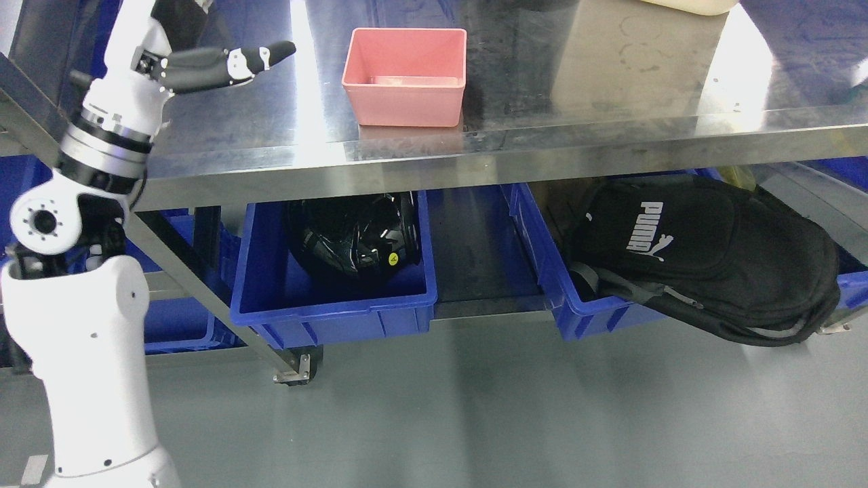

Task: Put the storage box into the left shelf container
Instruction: 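Raise the left hand and reach toward the pink box on the table, then close the left hand fingers around the pink box's rim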

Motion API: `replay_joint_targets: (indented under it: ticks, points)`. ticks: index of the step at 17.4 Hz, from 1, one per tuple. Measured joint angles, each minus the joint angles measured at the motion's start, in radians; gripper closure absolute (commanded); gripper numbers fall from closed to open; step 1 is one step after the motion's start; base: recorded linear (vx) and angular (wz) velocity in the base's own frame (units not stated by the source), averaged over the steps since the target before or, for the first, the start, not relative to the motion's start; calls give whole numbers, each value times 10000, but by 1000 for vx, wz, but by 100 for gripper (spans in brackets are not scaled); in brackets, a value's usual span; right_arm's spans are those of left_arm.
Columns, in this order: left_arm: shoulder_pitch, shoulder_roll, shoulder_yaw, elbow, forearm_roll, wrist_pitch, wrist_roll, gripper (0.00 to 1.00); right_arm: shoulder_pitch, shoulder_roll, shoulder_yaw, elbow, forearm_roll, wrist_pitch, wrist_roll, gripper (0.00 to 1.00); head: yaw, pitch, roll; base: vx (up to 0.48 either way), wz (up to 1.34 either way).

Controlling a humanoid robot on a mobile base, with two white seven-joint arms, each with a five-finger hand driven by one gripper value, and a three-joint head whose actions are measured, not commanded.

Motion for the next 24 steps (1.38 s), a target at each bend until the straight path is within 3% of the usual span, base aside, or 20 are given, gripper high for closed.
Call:
replay_joint_targets:
  ticks: [4, 6, 10, 16, 23, 24]
  points:
    - [-1102, 880, -1076, 447, -1088, 246, -2781, 4, 0, 0, 0, 0, 0, 0, 30, 0, 0, 0, 0, 0, 0]
    - [-1569, 1090, -1643, 834, -1789, 301, -3580, 4, 0, 0, 0, 0, 0, 0, 55, 0, 0, 0, 0, 0, 0]
    - [-2336, 1021, -2468, 1731, -2929, 317, -4000, 5, 0, 0, 0, 0, 0, 0, 2, 0, 0, 0, 0, 0, 0]
    - [-3384, 185, -3275, 3342, -4446, 667, -4253, 8, 0, 0, 0, 0, 0, 0, -7, 0, 0, 0, 0, 0, 0]
    - [-4150, -872, -3704, 5062, -5782, 861, -4346, 35, 1, 0, 0, 0, 0, 0, -8, 0, 0, 0, 0, 0, 0]
    - [-4256, -994, -3743, 5316, -5964, 867, -4347, 44, 0, 0, 0, 0, 0, 0, -8, 0, 0, 0, 0, 0, 0]
